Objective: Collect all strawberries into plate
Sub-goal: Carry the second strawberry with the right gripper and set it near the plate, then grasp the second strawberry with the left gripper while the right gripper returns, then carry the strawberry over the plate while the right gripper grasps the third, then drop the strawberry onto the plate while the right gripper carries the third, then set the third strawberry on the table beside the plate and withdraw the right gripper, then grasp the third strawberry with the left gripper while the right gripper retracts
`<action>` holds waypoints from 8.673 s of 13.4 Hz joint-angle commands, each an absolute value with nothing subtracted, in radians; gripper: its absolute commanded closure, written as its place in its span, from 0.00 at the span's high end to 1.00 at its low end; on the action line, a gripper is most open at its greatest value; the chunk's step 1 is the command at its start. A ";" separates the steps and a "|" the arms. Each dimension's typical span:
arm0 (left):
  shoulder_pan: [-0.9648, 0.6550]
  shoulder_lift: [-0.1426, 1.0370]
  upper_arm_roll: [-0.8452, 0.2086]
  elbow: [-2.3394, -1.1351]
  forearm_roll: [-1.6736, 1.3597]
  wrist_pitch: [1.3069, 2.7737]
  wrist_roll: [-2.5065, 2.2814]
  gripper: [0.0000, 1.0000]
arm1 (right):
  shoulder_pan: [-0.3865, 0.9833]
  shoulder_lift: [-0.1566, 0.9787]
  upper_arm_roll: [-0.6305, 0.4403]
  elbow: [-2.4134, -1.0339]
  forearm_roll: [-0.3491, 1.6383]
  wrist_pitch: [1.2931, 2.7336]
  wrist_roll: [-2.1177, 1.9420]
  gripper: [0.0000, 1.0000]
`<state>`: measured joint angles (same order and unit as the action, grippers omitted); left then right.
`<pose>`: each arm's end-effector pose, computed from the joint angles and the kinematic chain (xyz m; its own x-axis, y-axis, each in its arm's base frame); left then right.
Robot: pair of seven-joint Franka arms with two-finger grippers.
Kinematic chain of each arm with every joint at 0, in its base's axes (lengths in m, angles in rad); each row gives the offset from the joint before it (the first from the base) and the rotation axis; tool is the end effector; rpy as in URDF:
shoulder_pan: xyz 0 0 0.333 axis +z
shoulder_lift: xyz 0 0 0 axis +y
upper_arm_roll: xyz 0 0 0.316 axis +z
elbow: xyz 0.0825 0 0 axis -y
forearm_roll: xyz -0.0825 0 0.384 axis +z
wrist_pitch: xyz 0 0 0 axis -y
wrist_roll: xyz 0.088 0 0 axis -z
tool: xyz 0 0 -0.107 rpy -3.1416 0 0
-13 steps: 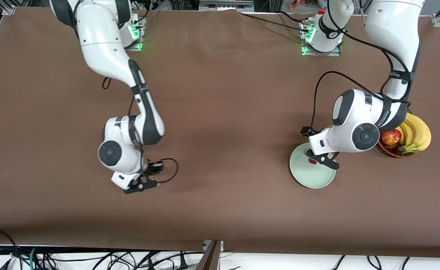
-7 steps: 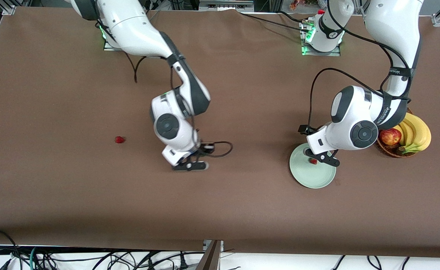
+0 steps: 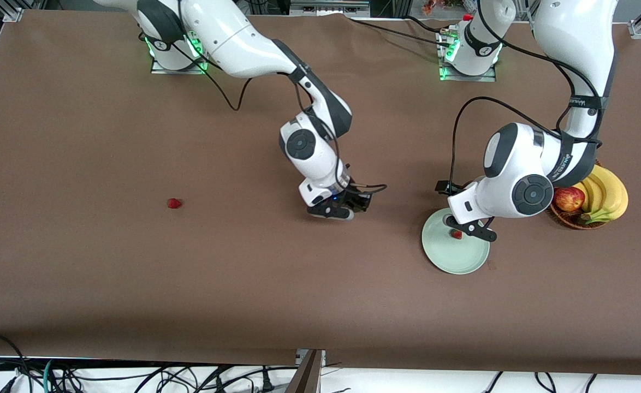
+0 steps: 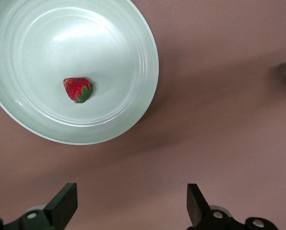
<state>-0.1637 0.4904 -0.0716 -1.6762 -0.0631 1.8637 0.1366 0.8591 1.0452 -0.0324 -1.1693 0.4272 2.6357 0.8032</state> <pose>0.6202 -0.1494 0.2983 0.8974 -0.3380 -0.2837 -0.3147 -0.9408 0.1256 0.5391 0.5833 0.1928 0.9573 -0.2879 0.0273 -0.2421 -0.8495 -0.4687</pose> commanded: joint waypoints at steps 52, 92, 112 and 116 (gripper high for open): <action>-0.270 0.569 -0.066 -1.684 -0.014 2.169 0.261 0.29 | 0.564 0.601 -0.422 -1.797 0.365 2.128 -0.329 0.14; -0.143 0.558 -0.170 -1.710 -0.156 2.172 0.351 1.00 | 0.658 0.951 0.094 -1.149 0.258 2.427 0.913 1.00; -0.219 0.580 -0.172 -1.983 -0.069 2.669 0.232 0.25 | 0.411 0.111 -0.166 -1.593 0.160 1.609 0.141 1.00; -0.218 0.581 -0.172 -1.983 -0.069 2.666 0.235 0.08 | 0.239 0.028 -0.012 -1.689 0.112 1.643 0.094 1.00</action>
<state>-0.2220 0.5831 -0.1713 -1.9739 -0.0833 2.6542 0.2232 0.3161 0.0853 -0.0767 -1.6247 0.1290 1.6147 0.1433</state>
